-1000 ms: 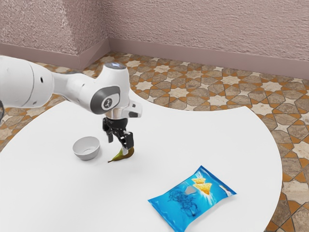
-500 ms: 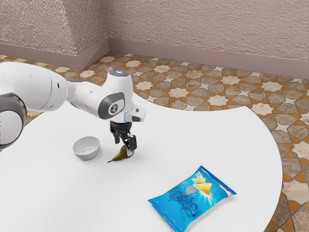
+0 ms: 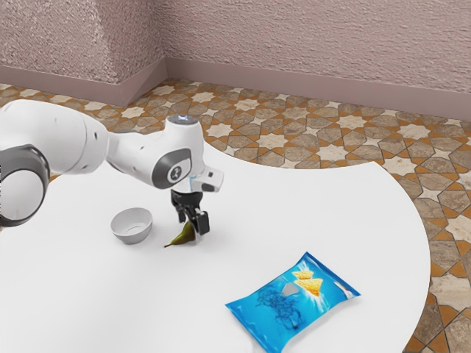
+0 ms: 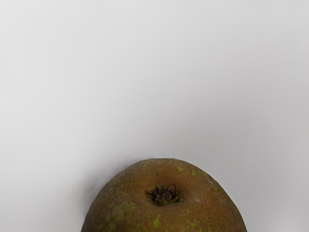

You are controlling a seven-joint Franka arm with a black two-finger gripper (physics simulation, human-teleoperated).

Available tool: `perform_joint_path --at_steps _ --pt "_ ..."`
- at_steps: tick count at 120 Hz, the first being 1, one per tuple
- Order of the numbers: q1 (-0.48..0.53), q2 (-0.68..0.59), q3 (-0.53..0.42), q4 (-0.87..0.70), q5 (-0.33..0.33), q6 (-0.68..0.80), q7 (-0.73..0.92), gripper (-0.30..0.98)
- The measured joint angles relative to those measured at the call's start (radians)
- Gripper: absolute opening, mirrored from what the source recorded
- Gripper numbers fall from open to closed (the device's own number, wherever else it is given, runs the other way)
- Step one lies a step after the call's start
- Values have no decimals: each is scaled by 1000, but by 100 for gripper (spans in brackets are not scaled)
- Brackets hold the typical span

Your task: Place the pear in the bowl.

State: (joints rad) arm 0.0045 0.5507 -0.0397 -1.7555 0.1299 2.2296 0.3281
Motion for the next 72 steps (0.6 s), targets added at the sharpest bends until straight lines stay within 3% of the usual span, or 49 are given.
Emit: perform_joint_path --at_steps 48,72 --pt "0 8 0 14 -3 9 19 68" --pt "-8 5 1 16 8 9 26 51"
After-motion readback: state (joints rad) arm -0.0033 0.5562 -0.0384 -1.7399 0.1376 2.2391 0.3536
